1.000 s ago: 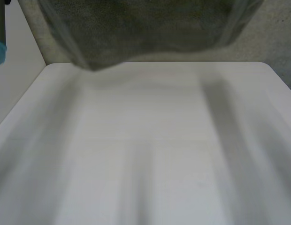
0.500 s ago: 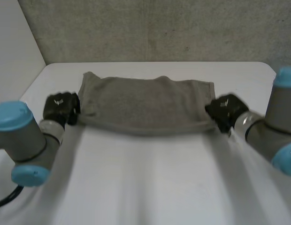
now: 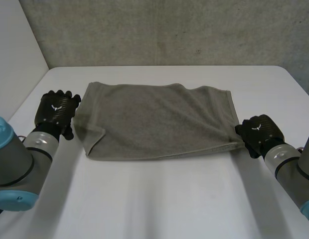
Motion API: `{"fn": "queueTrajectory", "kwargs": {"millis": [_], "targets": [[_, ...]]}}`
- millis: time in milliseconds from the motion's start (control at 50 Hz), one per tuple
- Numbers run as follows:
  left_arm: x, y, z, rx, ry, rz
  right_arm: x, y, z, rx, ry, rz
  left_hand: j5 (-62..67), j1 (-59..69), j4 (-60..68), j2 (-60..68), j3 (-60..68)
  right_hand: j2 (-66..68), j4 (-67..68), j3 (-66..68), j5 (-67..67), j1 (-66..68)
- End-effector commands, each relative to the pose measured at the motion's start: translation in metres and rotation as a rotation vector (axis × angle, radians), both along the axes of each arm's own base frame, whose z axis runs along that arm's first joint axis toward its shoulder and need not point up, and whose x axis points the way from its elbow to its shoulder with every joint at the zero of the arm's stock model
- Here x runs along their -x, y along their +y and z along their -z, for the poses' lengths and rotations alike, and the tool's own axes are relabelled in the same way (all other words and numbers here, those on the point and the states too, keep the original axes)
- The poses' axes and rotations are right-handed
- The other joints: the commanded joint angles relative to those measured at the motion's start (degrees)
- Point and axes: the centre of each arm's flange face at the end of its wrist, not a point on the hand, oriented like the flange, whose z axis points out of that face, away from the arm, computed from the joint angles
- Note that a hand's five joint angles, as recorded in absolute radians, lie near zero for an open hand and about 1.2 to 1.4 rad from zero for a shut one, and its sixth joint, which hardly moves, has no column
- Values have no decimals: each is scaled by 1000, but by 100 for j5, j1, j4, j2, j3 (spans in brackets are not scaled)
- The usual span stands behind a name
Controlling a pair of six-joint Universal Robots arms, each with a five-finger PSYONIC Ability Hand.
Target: Fold the towel.
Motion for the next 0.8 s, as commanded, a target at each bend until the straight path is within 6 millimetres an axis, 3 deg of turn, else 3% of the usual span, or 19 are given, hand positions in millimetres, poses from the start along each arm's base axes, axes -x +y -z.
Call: {"fn": "queueTrajectory", "kwargs": {"millis": [20, 260, 300, 520, 800], "targets": [[-6, -4, 2, -1, 16, 48, -3, 1, 3, -4, 2, -9, 283, 228, 251, 250, 246, 378, 331, 354, 262, 320], [34, 22, 4, -34, 64, 248, -3, 2, 9, -20, 7, -11, -474, -529, -506, -507, -511, 378, 331, 354, 262, 320], [45, 25, 12, -52, 57, 292, -3, 2, 10, -20, 7, -12, -508, -563, -540, -540, -545, 378, 331, 354, 262, 320], [51, 6, 48, -86, -55, 286, -4, 3, 13, -28, 9, -12, -491, -546, -523, -523, -528, 378, 331, 354, 262, 320], [40, -14, 58, -72, -107, 169, -4, 3, 16, -35, 15, -15, -441, -495, -472, -473, -477, 378, 331, 354, 262, 320]]}}
